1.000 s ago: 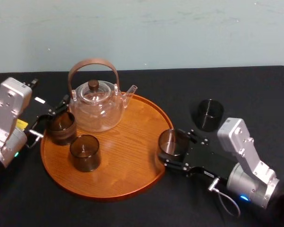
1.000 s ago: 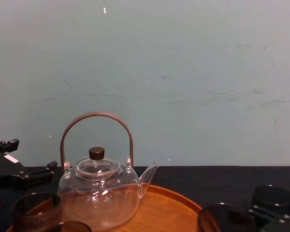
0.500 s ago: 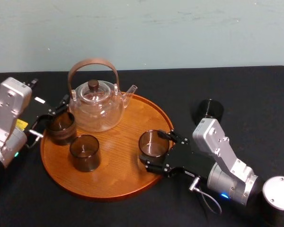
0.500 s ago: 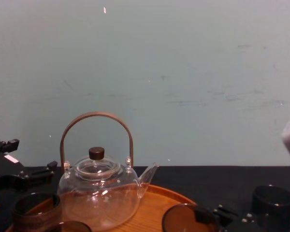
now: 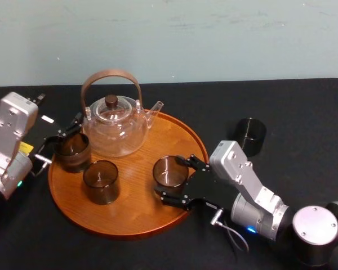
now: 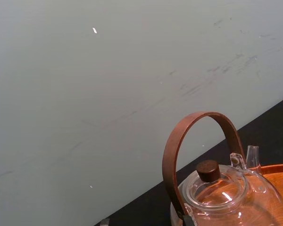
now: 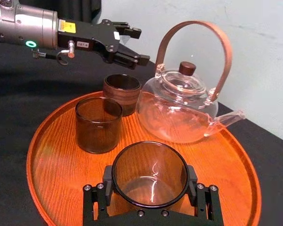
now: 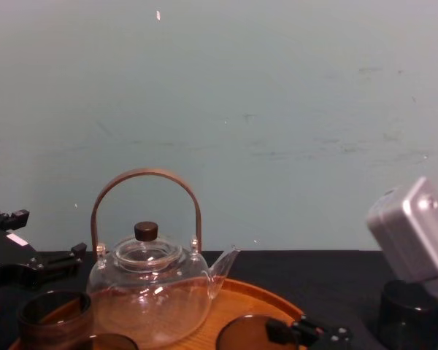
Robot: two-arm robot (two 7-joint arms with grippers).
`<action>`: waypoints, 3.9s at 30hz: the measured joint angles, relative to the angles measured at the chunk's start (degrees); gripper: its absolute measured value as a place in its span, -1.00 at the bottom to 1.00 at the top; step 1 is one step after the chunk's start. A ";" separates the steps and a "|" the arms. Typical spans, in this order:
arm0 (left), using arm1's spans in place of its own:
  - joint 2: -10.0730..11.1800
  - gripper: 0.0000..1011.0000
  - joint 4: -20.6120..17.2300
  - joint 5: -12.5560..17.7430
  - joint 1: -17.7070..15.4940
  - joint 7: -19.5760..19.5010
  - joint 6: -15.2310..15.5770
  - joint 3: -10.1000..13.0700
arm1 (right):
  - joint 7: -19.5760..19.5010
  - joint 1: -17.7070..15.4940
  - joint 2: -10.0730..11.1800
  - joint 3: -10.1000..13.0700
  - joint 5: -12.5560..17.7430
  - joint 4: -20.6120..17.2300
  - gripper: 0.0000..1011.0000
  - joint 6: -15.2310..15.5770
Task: Pick up the glass from the table and place it on the tray.
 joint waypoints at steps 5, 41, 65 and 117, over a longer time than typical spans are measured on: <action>0.00 0.98 0.00 0.00 0.00 0.00 0.00 0.00 | -0.02 0.97 -1.15 -0.76 -0.55 1.76 0.80 -0.11; 0.00 0.98 0.00 0.00 0.00 0.00 0.00 0.00 | -0.31 1.80 -2.38 -1.19 -1.19 3.67 0.98 -0.77; 0.00 0.98 0.00 0.00 0.00 0.00 0.00 0.01 | -2.32 -6.96 4.52 10.72 7.72 -8.85 0.98 -5.78; 0.00 0.98 0.00 0.00 0.00 0.00 0.00 0.00 | -3.90 -1.21 2.00 17.08 5.40 8.25 0.98 -1.25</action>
